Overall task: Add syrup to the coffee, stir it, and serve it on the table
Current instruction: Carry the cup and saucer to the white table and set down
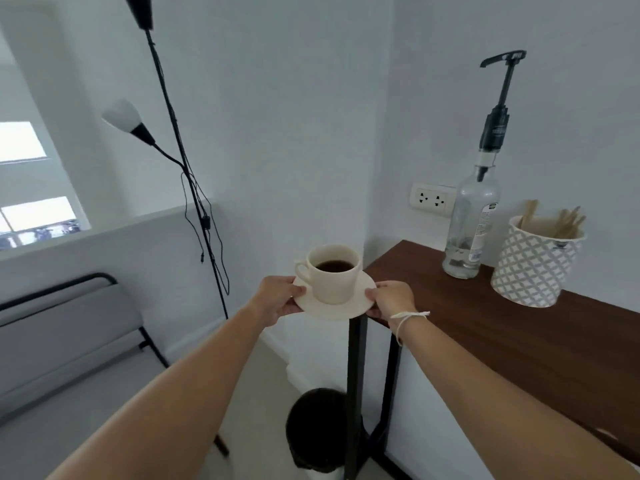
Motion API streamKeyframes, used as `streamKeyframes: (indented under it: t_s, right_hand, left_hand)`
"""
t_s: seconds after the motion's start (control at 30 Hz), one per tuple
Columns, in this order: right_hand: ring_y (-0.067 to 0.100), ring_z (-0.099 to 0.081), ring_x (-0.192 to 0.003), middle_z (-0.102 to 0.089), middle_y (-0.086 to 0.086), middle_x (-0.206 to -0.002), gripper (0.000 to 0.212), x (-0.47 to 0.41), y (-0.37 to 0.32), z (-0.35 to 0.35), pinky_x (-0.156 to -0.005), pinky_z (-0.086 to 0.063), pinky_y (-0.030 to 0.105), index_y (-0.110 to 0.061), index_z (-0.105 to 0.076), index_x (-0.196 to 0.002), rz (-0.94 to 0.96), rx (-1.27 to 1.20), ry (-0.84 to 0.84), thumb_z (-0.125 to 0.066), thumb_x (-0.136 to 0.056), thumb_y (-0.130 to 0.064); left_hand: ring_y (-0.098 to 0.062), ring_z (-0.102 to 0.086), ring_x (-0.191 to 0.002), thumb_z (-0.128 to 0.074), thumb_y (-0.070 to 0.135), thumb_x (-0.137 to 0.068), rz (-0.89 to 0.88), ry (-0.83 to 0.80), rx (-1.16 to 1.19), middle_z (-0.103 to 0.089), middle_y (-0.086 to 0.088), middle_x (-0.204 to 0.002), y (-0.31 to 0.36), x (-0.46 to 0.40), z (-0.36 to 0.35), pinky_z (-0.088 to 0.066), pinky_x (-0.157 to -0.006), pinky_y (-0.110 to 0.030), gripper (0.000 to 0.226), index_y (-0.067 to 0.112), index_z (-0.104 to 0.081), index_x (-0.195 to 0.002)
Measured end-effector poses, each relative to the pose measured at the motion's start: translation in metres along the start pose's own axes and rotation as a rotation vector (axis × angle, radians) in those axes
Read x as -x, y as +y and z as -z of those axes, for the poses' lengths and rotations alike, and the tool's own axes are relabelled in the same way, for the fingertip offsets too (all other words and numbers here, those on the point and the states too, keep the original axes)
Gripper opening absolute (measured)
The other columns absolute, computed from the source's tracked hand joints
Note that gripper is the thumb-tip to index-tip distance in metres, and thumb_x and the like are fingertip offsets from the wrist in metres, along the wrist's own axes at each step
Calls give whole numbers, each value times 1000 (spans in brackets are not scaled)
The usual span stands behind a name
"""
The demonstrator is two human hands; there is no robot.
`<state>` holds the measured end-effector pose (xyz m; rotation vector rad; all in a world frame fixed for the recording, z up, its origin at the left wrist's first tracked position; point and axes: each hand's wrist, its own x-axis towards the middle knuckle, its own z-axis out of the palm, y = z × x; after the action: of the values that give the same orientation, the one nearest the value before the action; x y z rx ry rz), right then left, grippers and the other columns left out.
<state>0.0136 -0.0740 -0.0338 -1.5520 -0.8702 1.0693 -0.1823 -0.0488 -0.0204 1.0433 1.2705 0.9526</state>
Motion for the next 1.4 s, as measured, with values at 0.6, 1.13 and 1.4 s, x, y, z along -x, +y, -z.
streamKeyframes:
  t_s: [0.6,1.13,1.4]
  right_hand:
    - [32,-59,-81,-64,29,-111,30,138,19,-322,-52,-54,32,10,-61,-113,-4,44,-351,-58,-84,6]
    - [20,-55,-59,-60,19,-95,27,267,61,-588,-33,-48,19,10,-60,-111,8,185,-785,-56,-86,5]
    - [21,-54,-57,-62,15,-82,21,304,89,-721,-31,-46,17,4,-62,-104,-36,231,-989,-54,-85,7]
  left_hand:
    - [-29,-61,-96,-50,-9,-89,-3,344,78,-62,-23,-121,-37,116,336,-51,-82,-38,35,-8,-56,-123]
    - [-32,-59,-101,-49,-8,-89,32,770,227,-59,-21,-123,-114,236,582,-52,-83,-42,39,-6,-53,-127]
    - [-32,-59,-100,-48,-9,-89,58,938,285,-60,-21,-116,-152,255,699,-52,-81,-41,40,-7,-52,-129]
